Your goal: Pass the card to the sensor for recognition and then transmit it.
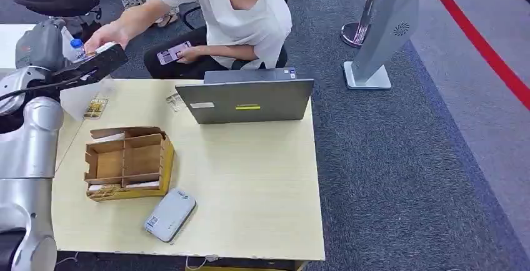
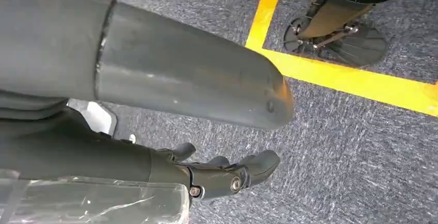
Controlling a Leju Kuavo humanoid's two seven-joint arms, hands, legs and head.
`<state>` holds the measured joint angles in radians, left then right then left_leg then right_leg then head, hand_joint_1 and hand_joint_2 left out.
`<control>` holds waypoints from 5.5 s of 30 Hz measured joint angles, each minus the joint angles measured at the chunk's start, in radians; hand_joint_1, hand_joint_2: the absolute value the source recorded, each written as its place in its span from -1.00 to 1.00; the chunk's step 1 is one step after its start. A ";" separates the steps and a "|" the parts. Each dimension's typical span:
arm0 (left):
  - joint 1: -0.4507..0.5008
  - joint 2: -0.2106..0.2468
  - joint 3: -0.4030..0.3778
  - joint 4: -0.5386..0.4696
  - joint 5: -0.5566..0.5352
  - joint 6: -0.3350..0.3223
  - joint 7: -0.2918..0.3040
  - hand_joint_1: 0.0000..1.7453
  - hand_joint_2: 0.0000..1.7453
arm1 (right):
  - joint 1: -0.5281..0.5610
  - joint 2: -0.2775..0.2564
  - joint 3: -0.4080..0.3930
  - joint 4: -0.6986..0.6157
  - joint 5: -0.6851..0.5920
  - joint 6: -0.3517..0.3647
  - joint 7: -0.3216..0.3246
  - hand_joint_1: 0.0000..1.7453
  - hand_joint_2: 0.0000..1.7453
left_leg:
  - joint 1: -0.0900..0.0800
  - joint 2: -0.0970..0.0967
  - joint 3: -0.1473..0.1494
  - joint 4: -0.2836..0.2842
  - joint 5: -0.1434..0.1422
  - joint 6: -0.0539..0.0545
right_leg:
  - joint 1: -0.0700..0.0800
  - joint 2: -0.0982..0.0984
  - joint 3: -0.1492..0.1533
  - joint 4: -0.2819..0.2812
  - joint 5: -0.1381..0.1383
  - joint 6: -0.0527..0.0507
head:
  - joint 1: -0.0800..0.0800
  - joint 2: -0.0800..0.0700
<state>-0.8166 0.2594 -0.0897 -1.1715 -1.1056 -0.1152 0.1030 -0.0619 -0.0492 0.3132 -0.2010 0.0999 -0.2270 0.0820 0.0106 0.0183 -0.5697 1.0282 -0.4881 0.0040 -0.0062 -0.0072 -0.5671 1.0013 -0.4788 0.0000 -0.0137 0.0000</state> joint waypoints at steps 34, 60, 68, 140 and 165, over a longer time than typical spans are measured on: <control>0.454 0.134 -0.264 -0.611 -0.102 0.243 -0.091 1.00 1.00 | 0.031 0.033 0.003 0.023 0.049 -0.029 0.010 -1.00 -1.00 | 0.000 0.002 -0.001 -0.001 -0.002 0.000 | 0.000 0.002 -0.001 0.000 -0.001 -0.001 | 0.001 0.000; 0.885 0.262 -0.378 -0.533 -0.109 0.150 -0.111 1.00 1.00 | 0.035 0.033 -0.032 0.032 0.032 -0.039 0.005 -1.00 -1.00 | 0.000 0.001 -0.001 -0.001 -0.002 0.000 | 0.000 0.001 -0.001 0.000 -0.001 -0.001 | 0.001 0.000; 0.894 0.275 -0.406 -0.514 -0.102 0.130 -0.120 1.00 1.00 | 0.035 0.033 -0.032 0.032 0.035 -0.038 0.009 -1.00 -1.00 | 0.000 0.001 -0.001 -0.001 -0.002 0.000 | 0.000 0.000 0.000 0.000 -0.001 -0.001 | 0.001 0.000; 0.972 0.356 -0.206 -0.694 -0.009 0.155 -0.090 -1.00 1.00 | 0.047 0.032 -0.032 0.048 0.026 -0.042 0.015 -1.00 -1.00 | 0.000 0.000 -0.003 -0.002 0.002 -0.002 | 0.001 -0.001 -0.002 0.000 0.001 -0.002 | 0.001 0.000; 0.935 0.233 -0.166 -0.571 -0.087 0.156 -0.051 -1.00 1.00 | 0.043 0.031 -0.029 0.052 0.035 -0.042 0.019 -1.00 -1.00 | 0.001 -0.001 -0.002 -0.002 0.002 -0.002 | 0.001 -0.002 -0.001 0.000 0.002 -0.002 | 0.001 0.000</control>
<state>0.1187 0.4928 -0.2560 -1.7426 -1.1925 0.0408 0.0519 -0.0190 -0.0187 0.2842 -0.1492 0.1350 -0.2689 0.1011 0.0112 0.0174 -0.5717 1.0265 -0.4858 0.0018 -0.0056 -0.0091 -0.5684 1.0011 -0.4770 -0.0021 -0.0126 0.0000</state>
